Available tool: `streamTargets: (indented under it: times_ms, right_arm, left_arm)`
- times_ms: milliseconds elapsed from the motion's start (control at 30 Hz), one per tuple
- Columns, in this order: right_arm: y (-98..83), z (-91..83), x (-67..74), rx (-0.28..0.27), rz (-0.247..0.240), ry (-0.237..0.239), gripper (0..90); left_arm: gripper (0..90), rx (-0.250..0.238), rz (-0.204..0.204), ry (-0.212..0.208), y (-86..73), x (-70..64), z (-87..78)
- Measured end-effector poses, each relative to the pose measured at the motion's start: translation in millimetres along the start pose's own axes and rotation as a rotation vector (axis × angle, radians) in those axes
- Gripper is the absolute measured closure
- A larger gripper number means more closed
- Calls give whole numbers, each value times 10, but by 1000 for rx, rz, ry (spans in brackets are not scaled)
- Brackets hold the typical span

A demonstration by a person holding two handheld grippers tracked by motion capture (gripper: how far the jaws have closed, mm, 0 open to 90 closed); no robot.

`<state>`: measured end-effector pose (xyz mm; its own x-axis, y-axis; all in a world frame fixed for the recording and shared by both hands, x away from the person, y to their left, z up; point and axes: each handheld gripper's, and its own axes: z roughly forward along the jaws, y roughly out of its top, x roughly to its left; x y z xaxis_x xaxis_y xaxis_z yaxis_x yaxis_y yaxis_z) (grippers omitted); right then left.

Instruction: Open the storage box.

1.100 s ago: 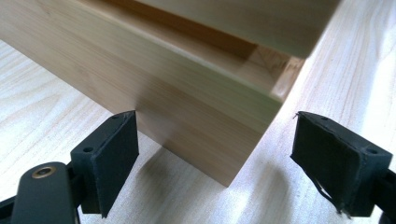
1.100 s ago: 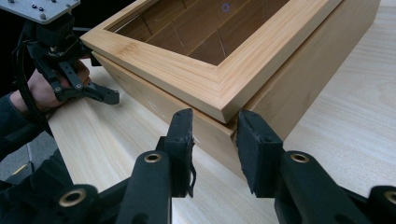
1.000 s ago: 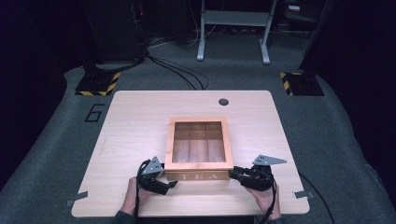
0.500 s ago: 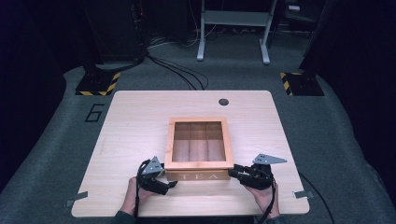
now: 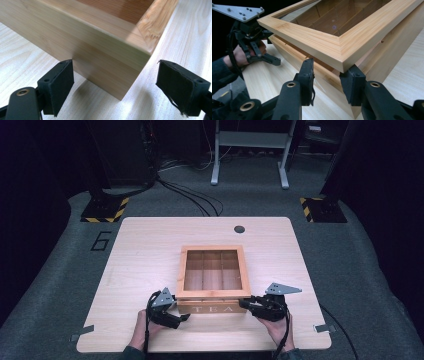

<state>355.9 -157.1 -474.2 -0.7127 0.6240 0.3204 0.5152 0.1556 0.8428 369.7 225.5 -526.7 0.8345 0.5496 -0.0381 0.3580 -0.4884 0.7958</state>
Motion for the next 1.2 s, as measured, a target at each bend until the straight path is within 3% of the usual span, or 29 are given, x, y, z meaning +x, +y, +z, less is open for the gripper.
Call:
streamTargets:
  times_ms: [367,1200]
  right_arm:
    - [27,-17,17,-19,-19,-13,628]
    - [280,-96,73,-39,-67,-23,593]
  left_arm:
    - [147,-6,-4,1,-2,-1,-2]
    - [140,8,8,2,3,-9,8]
